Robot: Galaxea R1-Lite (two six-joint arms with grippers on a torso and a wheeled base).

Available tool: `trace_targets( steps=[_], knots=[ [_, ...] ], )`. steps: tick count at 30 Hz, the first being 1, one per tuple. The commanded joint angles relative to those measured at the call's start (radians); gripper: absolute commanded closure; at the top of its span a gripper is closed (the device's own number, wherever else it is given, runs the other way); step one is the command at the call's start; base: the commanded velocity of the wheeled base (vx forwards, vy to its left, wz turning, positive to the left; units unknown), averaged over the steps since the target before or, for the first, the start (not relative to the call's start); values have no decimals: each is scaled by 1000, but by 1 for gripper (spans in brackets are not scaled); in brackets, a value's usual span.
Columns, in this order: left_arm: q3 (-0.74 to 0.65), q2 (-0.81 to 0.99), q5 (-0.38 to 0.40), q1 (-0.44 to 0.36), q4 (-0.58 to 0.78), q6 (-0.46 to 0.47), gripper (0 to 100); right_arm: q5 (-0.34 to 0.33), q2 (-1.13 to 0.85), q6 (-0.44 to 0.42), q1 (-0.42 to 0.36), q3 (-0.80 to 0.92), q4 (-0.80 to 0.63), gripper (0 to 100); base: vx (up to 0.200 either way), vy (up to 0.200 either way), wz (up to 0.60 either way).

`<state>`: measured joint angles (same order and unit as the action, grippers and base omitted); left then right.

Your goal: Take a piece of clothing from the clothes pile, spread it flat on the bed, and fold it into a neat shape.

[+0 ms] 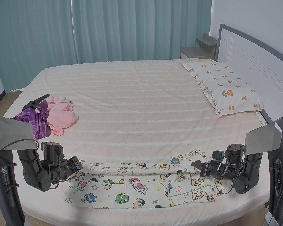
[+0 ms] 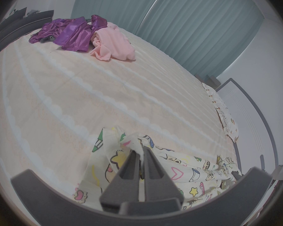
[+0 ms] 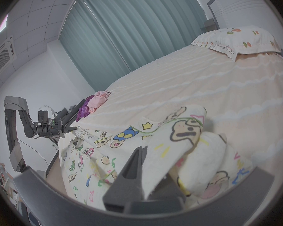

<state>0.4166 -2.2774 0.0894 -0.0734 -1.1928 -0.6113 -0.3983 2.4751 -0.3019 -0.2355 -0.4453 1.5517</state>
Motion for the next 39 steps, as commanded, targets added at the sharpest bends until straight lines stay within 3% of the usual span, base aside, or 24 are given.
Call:
trace_targets(
  steps=[1,9,10,11,12,28,39],
  knots=[
    [-38,-65,0,-2,-39,1,100,-1,21,0,-1,27,14,100,0,0,0],
    [-91,-96,0,-3,-105,1,100,1,18,0,1,46,16,100,0,0,0],
    [-96,-96,0,-5,-107,1,0,1,18,-2,1,46,16,100,0,0,0],
    [-99,-96,0,-5,-107,1,0,1,18,-2,1,46,16,100,0,0,0],
    [-104,-96,0,-6,-107,1,0,1,16,-2,1,50,16,0,0,0,0],
    [-205,-79,3,21,-200,-8,0,10,-54,-8,53,155,19,0,0,0,0],
    [-219,-33,41,133,-220,-44,0,65,-125,-9,102,220,19,0,0,0,0]
  ],
)
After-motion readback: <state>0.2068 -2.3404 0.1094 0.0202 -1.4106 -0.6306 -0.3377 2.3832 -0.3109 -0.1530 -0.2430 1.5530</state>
